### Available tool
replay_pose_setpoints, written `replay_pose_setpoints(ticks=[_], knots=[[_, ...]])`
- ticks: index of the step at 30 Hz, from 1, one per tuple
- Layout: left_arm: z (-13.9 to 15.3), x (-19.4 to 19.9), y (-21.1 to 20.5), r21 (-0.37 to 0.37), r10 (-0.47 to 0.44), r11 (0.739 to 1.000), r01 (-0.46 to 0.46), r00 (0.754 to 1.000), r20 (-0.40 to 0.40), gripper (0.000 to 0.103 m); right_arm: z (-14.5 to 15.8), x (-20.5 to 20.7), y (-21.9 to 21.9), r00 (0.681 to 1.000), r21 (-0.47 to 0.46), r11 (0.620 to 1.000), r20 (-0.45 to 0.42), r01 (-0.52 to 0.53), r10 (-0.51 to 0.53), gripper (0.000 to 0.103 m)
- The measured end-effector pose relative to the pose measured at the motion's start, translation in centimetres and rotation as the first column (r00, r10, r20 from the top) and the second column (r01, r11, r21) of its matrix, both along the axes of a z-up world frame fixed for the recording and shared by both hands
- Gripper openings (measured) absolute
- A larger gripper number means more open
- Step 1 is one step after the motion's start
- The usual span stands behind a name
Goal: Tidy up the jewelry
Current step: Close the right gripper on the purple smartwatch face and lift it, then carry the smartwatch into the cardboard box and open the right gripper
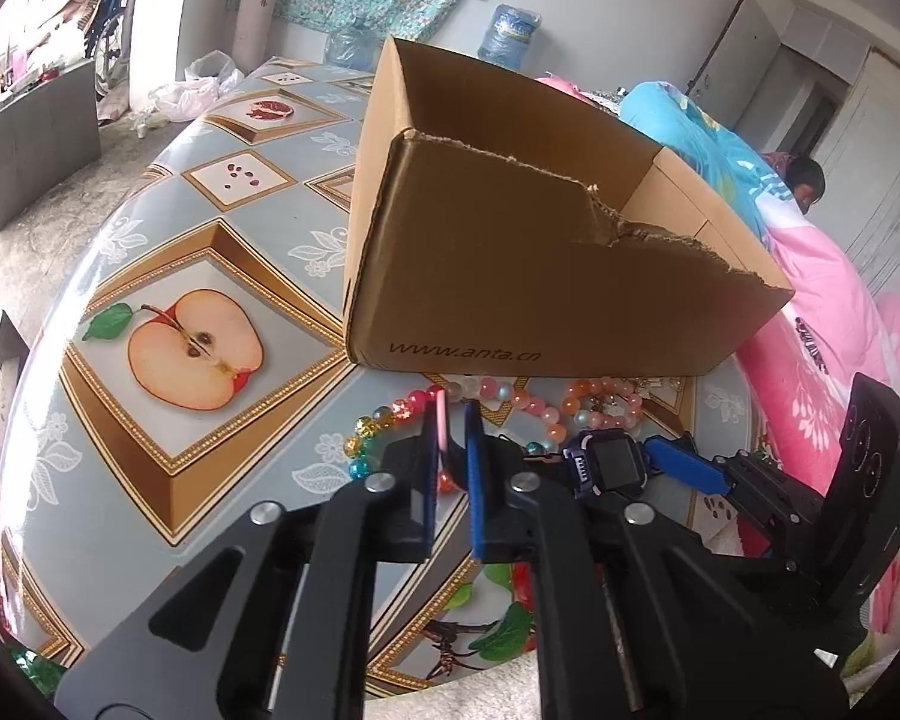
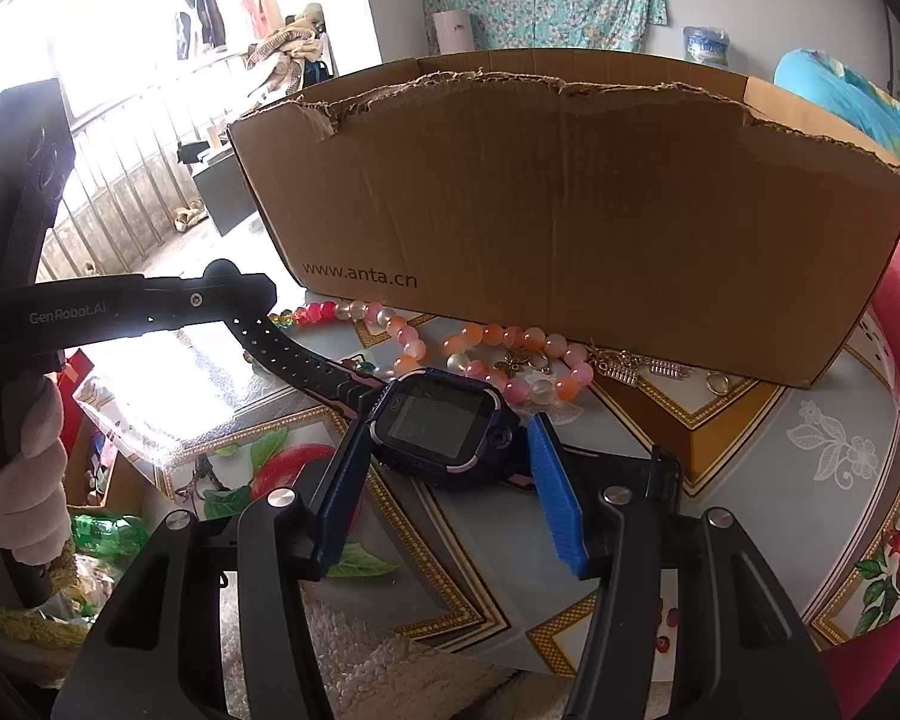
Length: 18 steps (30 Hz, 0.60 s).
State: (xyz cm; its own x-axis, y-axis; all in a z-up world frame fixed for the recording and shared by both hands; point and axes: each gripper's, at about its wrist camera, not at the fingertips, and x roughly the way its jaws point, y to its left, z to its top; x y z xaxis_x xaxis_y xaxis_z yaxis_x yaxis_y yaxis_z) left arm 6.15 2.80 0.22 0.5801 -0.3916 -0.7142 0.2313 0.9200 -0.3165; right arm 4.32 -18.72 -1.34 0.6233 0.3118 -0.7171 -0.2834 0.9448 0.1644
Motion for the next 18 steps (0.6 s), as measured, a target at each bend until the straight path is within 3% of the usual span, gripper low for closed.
replay_pose_setpoints(ticks=[6,8,13,18], knots=[[0.1,-1.0,-0.3,0.069,-0.022,0.997,0.021,1.000,0.018,0.003,1.1,-0.9,-4.6,0.991,0.078,0.989,-0.053,0.128,-0.124,0.052],[-0.3,-1.2,-0.5,0.061,-0.042,0.997,0.041,0.999,0.001,0.003,1.2,-0.9,-5.9,0.985,0.093,0.982,-0.071,0.165,-0.159,0.051],[-0.9,-2.1,-1.7,0.131,-0.062,0.990,0.060,0.998,0.015,0.003,2.1,-0.7,-6.4,0.975,0.030,0.976,-0.053,0.216,-0.215,0.051],[-1.2,-2.4,-1.6,0.126,-0.061,0.990,0.058,0.998,0.016,0.003,1.6,0.7,-7.7,0.959,-0.012,0.962,-0.073,0.273,-0.273,0.046]])
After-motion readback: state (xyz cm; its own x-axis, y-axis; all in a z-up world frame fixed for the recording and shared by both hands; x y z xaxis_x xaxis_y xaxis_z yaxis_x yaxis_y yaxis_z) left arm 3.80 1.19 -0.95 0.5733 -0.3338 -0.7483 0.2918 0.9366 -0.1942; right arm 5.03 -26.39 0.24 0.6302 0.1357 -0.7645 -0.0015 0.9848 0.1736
